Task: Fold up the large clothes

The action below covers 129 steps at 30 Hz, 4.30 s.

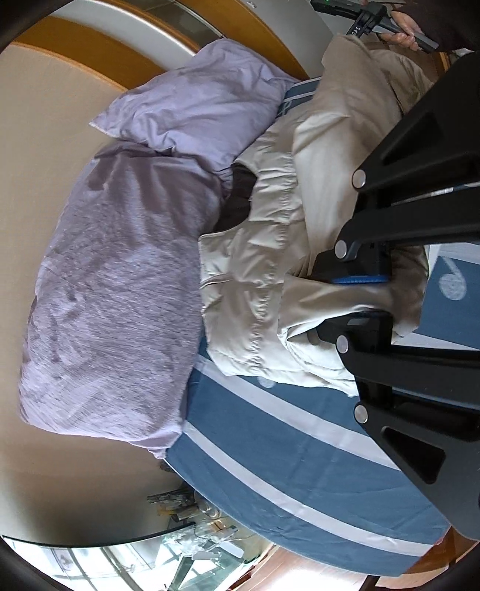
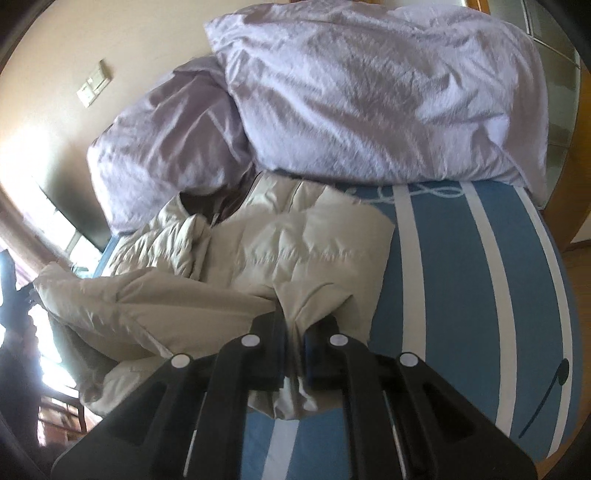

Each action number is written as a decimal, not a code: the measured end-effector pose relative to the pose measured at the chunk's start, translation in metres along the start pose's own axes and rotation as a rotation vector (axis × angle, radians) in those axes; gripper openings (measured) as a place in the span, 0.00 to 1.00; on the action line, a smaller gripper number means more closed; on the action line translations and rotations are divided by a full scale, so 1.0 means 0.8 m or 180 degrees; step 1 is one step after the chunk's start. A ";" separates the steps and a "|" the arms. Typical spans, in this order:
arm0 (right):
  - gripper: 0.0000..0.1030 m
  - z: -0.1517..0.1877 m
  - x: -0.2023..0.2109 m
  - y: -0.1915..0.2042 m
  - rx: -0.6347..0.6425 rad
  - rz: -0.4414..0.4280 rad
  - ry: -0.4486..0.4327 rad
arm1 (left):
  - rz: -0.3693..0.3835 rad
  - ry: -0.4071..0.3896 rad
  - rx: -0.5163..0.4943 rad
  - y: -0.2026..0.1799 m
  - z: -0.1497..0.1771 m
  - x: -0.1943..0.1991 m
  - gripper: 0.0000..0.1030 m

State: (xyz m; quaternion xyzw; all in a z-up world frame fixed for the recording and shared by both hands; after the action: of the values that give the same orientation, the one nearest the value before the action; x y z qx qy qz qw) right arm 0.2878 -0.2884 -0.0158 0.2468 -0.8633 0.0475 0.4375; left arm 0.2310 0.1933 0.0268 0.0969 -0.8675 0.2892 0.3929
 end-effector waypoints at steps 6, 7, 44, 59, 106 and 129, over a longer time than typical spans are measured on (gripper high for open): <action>0.07 -0.043 -0.018 -0.012 -0.0212 0.0090 -0.0115 | -0.0042 -0.0004 0.0085 -0.010 -0.033 -0.029 0.09; 0.07 -0.049 -0.022 -0.014 -0.0242 0.0110 -0.0117 | -0.0048 -0.0002 0.0097 -0.011 -0.038 -0.033 0.09; 0.10 -0.098 -0.171 -0.092 -0.1509 0.0486 0.0379 | -0.0658 0.0246 0.0030 -0.047 -0.110 -0.200 0.10; 0.55 -0.133 -0.109 -0.082 -0.1346 0.0417 0.0086 | -0.0427 0.0499 0.0208 -0.044 -0.119 -0.195 0.29; 0.65 -0.112 -0.272 0.107 0.0250 0.0729 0.0481 | -0.0572 0.0123 -0.0675 -0.114 -0.017 -0.237 0.73; 0.75 -0.142 -0.351 0.062 0.0183 0.0983 0.0396 | -0.0769 0.0021 -0.0516 -0.119 -0.064 -0.331 0.78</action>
State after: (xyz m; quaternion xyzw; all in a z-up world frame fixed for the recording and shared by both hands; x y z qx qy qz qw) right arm 0.4868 -0.1037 -0.1581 0.1203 -0.8605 0.1541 0.4704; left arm 0.4785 0.1297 -0.1014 0.1676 -0.8688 0.1691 0.4342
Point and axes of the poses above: each gripper's, at about its wrist camera, not at the fingertips, and x roughly against the way its jaws point, y to its left, z to its underside, the point moved 3 cm from there along -x, roughly the way its jaws point, and after that the axes turned 13 degrees about x, right-handed, at the moved point
